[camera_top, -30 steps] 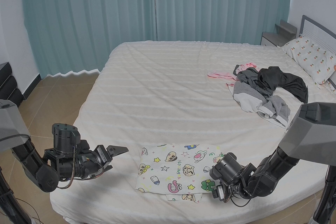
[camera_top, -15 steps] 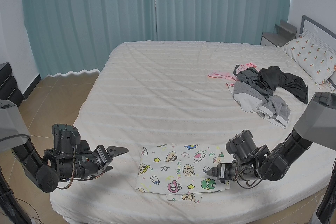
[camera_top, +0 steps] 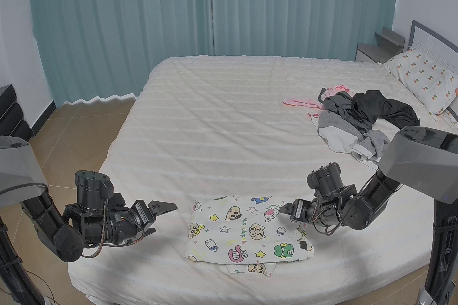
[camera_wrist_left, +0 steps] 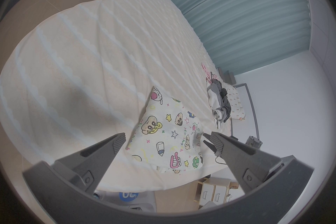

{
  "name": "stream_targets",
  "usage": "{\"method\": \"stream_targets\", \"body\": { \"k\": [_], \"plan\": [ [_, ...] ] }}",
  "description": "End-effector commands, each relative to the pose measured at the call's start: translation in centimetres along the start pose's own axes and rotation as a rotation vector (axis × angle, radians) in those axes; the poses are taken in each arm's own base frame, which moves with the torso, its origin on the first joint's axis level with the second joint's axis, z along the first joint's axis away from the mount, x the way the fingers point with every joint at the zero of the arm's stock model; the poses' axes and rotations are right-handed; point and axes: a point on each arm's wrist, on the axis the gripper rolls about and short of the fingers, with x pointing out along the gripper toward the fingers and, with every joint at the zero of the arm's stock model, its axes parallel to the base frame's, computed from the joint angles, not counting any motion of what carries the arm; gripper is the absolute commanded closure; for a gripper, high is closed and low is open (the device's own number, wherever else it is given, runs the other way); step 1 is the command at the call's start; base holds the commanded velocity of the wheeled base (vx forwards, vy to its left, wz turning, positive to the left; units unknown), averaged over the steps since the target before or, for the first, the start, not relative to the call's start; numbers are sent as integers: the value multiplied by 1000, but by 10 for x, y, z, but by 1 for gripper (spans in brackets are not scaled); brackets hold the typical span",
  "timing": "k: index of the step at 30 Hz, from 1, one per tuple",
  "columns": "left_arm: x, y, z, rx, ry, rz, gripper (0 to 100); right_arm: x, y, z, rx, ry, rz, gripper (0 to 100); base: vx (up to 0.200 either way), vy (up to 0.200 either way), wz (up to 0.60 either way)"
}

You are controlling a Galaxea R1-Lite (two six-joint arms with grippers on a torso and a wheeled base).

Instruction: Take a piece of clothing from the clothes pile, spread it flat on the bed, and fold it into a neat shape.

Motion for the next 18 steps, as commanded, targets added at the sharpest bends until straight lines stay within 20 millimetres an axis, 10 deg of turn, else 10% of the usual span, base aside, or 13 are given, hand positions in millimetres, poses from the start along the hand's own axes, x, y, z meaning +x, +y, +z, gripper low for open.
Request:
{"method": "stream_targets", "body": {
  "k": [1, 18],
  "plan": [
    [5, 7, -3, -1, -5, -2, 0, 22, 5, 9, -1, -20, 10, 0, 0, 0, 0],
    [7, 8, -3, 2, -8, -3, 0, 36, 16, 21, -57, -31, 8, 0, 0, 0, 0]
  ]
}}
